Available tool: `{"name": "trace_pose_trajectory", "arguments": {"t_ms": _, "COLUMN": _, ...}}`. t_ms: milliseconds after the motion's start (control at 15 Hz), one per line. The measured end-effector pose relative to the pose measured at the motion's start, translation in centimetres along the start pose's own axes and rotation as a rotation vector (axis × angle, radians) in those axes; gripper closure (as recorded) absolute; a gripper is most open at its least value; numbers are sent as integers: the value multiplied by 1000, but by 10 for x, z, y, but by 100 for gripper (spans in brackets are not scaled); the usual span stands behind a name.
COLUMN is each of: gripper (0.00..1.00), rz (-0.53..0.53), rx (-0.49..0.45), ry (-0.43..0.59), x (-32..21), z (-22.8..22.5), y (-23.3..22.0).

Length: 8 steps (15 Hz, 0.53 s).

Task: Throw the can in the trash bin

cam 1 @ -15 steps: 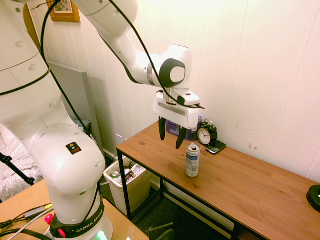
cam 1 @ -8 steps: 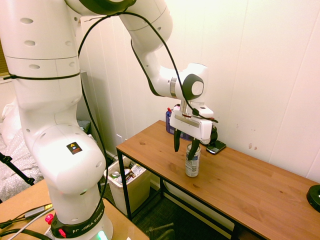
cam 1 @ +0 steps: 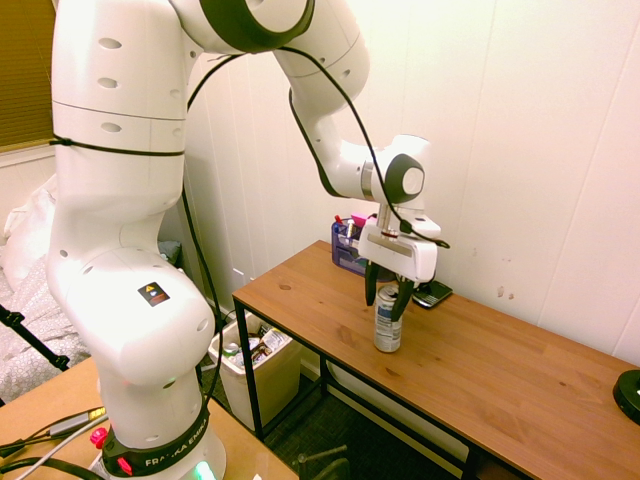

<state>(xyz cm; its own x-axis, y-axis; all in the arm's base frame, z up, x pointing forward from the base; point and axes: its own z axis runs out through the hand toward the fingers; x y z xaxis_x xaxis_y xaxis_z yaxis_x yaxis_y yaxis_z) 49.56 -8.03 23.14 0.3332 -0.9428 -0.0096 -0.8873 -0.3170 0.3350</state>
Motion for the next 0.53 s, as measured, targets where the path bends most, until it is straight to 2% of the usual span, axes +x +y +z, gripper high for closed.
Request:
{"name": "trace_pose_trajectory", "arguments": {"t_ms": 67, "gripper": 0, "rz": 4, "rx": -4, "ry": -1, "x": 3, "z": 3, "y": 0}}
{"name": "trace_pose_trajectory", "arguments": {"t_ms": 133, "gripper": 100, "rz": 7, "rx": -7, "ry": -1, "x": 4, "z": 5, "y": -1}}
{"name": "trace_pose_trajectory", "arguments": {"t_ms": 533, "gripper": 100, "rz": 2, "rx": -5, "ry": 6, "x": 5, "z": 4, "y": -8}}
